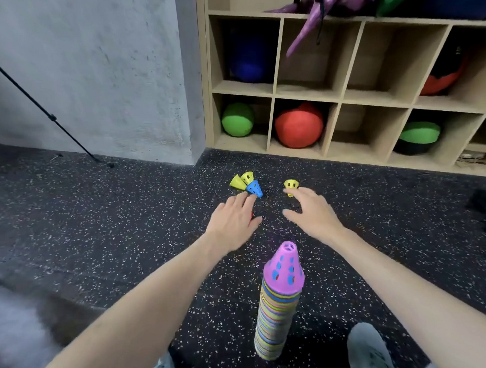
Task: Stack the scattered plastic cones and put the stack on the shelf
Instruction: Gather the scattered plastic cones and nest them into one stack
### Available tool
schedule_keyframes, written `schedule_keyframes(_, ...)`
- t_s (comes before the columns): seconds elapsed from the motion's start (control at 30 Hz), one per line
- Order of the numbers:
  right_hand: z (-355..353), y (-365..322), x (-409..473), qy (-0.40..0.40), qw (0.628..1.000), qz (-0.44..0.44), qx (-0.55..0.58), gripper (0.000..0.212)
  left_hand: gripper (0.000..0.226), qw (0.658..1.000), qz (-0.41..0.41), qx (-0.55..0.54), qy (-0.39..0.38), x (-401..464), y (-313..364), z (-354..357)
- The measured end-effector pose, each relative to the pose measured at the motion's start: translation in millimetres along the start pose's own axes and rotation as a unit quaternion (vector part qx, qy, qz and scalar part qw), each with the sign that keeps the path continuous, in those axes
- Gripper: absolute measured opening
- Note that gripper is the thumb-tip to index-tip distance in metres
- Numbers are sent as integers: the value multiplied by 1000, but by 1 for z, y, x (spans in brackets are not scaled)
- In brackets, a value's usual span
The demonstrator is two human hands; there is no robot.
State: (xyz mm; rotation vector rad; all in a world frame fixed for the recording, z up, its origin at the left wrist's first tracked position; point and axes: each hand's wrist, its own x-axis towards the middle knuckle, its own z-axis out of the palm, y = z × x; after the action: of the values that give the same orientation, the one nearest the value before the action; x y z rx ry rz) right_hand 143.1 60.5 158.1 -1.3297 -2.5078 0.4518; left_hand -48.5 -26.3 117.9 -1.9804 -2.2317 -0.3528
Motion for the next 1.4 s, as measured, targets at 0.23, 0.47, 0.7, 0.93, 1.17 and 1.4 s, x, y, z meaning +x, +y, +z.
schedule_keyframes(0.23,50,30,60,-98,994,2,-49,55,65,995,-23,6,-92,35,-21,73)
schedule_keyframes(0.47,118,64,118,-150,988,22,-33,57,68,982,-93,-43,-157,76,-61,143)
schedule_keyframes(0.7,181,94,160,-184,980,68,26,56,54,961,-149,-102,-207,123,-86,200)
schedule_keyframes(0.93,229,115,181,-200,973,95,71,56,51,930,-218,-193,-224,156,-93,249)
schedule_keyframes(1.17,243,114,202,-182,971,111,107,55,80,946,-197,-186,-178,167,-109,274)
schedule_keyframes(1.4,239,98,236,-128,974,69,174,45,70,965,-151,-212,-41,174,-109,275)
